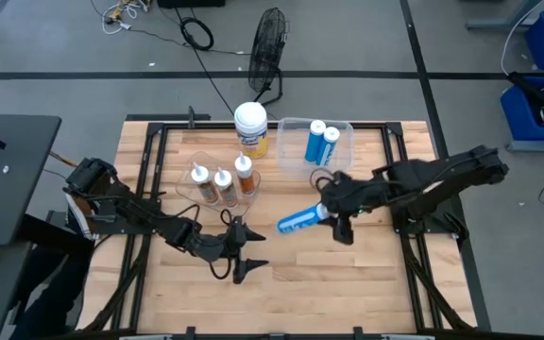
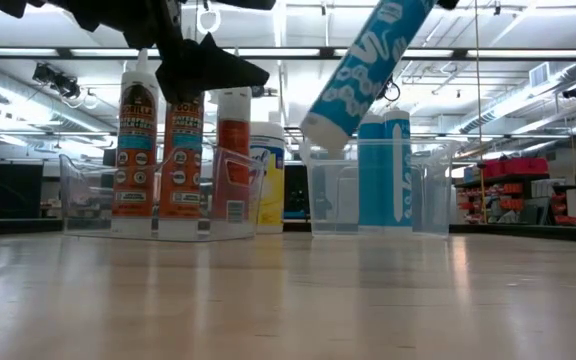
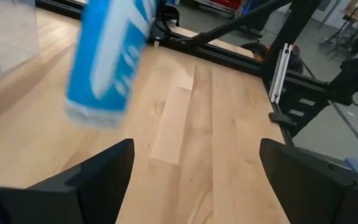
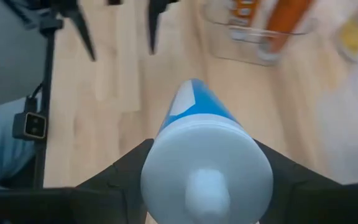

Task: Pick & place silicon tubes, Sealant and Lysol wipes
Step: Put the blue sealant into the top transparent bin

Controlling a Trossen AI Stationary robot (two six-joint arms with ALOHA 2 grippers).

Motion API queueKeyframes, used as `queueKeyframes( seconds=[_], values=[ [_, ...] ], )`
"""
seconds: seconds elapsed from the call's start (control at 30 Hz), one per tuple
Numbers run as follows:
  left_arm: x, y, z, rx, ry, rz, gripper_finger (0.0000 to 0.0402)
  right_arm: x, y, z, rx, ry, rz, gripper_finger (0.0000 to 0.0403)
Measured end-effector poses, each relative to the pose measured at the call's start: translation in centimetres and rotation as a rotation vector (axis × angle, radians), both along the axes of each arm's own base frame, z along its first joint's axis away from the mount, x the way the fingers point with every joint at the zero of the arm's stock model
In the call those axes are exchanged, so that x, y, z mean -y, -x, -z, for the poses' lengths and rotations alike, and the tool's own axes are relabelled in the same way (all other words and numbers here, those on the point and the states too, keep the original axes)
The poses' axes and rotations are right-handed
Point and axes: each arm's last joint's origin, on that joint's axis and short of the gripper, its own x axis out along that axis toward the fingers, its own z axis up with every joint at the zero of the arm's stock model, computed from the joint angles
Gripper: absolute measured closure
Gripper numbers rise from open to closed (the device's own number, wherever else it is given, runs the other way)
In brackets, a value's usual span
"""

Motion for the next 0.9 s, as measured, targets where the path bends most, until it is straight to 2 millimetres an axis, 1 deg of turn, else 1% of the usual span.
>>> queueKeyframes(
  seconds=[0.1, 0.3, 0.47, 0.57, 0.67, 0.77, 0.83, 0.9],
  values=[
    [0.0, 0.0, 0.0, 0.005, 0.030, -0.008, 0.0049, 1.1, 0.8, -2.0, -0.026, 0.013, 0.061, 0.0194],
    [0.0, 0.0, 0.2, -0.014, 0.020, -0.008, 0.0049, 3.7, 2.3, -5.5, -0.041, 0.030, 0.193, 0.0194],
    [-0.1, 0.0, 0.2, -0.016, 0.018, -0.011, 0.0049, 6.1, 3.3, -7.2, -0.068, 0.032, 0.291, 0.0194],
    [-0.1, 0.0, 0.2, -0.020, 0.009, -0.009, 0.0049, 7.6, 3.5, -8.0, -0.078, 0.042, 0.352, 0.0194],
    [-0.1, 0.0, 0.2, -0.020, 0.008, -0.010, 0.0049, 9.1, 3.2, -8.7, -0.110, 0.066, 0.388, 0.0194],
    [-0.2, 0.0, 0.2, -0.020, 0.005, -0.017, 0.0049, 10.2, 2.5, -9.2, -0.160, 0.091, 0.402, 0.0194],
    [-0.2, 0.0, 0.2, -0.020, 0.003, -0.017, 0.0049, 10.8, 1.7, -9.3, -0.206, 0.105, 0.405, 0.0194],
    [-0.2, 0.0, 0.2, -0.020, 0.003, -0.018, 0.0049, 11.5, 0.5, -9.5, -0.201, 0.111, 0.399, 0.0194]
  ],
)
